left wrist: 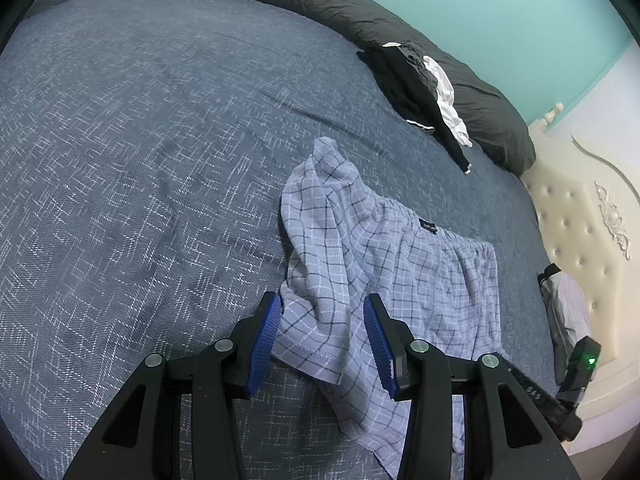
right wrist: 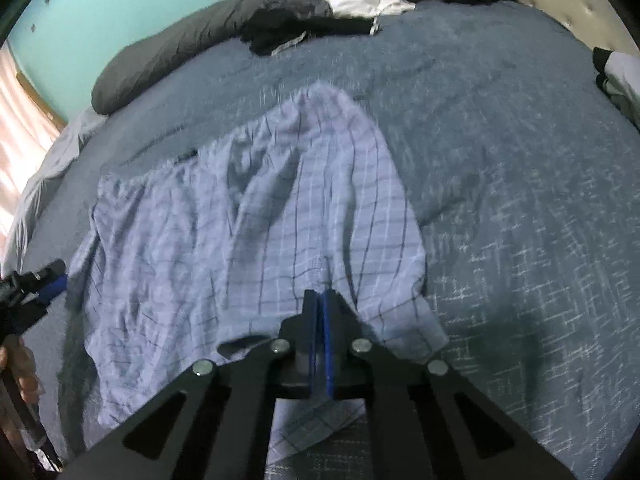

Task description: Fold clothes

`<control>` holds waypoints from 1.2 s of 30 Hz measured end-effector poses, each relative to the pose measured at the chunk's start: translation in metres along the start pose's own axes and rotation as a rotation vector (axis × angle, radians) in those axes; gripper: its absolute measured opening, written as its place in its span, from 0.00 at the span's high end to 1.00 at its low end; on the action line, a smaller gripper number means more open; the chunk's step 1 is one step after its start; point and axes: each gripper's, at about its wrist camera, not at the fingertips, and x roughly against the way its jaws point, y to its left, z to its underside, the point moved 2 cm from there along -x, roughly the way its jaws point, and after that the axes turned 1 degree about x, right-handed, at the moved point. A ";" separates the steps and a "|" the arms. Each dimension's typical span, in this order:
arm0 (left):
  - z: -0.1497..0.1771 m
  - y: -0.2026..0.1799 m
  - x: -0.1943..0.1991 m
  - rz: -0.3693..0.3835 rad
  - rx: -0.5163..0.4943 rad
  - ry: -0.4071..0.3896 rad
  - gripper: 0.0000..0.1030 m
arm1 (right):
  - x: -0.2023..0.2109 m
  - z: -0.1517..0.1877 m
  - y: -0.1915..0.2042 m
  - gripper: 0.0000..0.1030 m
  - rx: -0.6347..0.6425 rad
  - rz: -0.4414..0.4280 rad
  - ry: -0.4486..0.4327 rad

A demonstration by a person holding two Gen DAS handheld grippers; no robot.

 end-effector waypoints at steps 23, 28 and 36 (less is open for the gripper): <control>-0.003 0.014 0.002 -0.009 0.051 -0.001 0.53 | 0.055 -0.027 -0.086 0.98 -0.230 0.020 -0.184; -0.005 0.025 0.007 -0.003 0.076 0.000 0.51 | 0.052 -0.024 -0.103 0.99 -0.253 0.075 -0.189; 0.000 0.027 0.003 0.024 0.092 0.031 0.49 | 0.042 -0.018 -0.112 0.98 -0.364 -0.028 -0.140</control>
